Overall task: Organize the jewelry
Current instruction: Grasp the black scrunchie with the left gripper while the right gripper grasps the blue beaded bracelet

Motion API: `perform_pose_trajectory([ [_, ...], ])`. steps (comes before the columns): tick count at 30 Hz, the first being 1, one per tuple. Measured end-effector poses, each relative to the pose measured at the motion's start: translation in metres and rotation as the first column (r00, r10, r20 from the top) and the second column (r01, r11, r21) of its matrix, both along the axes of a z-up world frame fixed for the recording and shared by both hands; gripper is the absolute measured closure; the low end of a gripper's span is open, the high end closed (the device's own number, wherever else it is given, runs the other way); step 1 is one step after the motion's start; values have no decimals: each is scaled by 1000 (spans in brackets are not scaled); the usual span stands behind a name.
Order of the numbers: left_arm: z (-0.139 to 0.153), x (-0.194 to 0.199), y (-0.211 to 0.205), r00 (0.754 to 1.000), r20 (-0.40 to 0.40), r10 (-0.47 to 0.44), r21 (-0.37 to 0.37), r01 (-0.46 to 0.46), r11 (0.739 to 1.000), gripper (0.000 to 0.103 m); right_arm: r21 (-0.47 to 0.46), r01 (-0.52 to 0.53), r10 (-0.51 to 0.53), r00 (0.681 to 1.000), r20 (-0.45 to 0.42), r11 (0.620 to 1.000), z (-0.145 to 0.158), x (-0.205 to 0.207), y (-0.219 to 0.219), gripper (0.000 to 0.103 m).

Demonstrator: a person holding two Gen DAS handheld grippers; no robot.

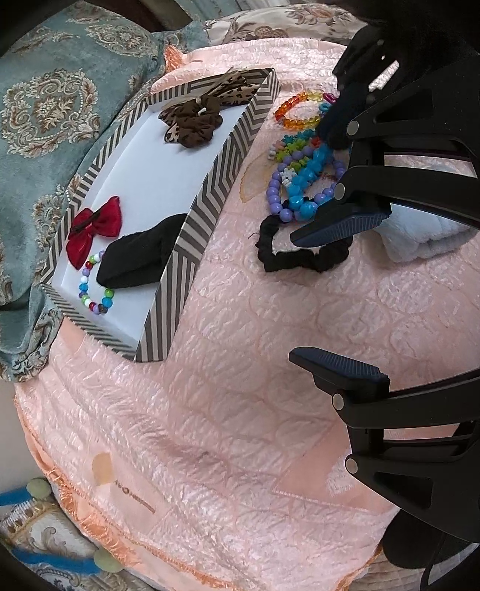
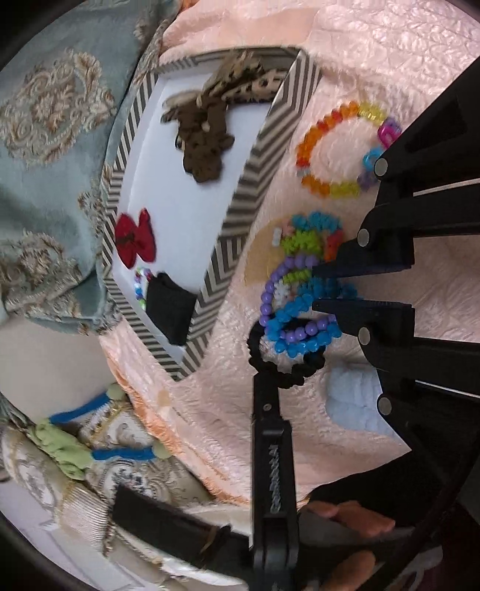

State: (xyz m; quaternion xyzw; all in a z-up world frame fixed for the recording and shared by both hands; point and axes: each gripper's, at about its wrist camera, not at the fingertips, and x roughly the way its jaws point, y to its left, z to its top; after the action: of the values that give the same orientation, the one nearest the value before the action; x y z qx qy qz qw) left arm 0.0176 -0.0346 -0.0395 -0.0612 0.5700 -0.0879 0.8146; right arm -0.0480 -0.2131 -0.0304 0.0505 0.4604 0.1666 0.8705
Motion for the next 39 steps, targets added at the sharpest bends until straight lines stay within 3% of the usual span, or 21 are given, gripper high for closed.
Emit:
perform_pose_trajectory([
  [9, -13, 4, -15, 999, 10, -44, 51, 44, 998, 48, 28, 73, -73, 997, -3, 997, 6, -4, -29, 93],
  [11, -14, 5, -18, 998, 28, -57, 64, 55, 996, 62, 31, 83, -83, 997, -4, 996, 6, -5, -33, 93],
  [12, -16, 6, -19, 998, 29, -64, 80, 61, 995, 82, 31, 85, -85, 996, -4, 996, 6, -6, -34, 93],
  [15, -15, 8, -20, 996, 40, -79, 77, 76, 994, 95, 31, 87, -87, 996, 2, 996, 9, -7, -35, 93],
  [28, 46, 2, -14, 981, 165, -102, 24, 99, 995, 97, 49, 38, -41, 997, 64, 998, 49, -10, -26, 93],
  [39, 80, 6, -20, 966, 230, -120, 43, 113, 993, 97, 29, 41, -44, 993, 108, 999, 77, -3, -31, 93],
])
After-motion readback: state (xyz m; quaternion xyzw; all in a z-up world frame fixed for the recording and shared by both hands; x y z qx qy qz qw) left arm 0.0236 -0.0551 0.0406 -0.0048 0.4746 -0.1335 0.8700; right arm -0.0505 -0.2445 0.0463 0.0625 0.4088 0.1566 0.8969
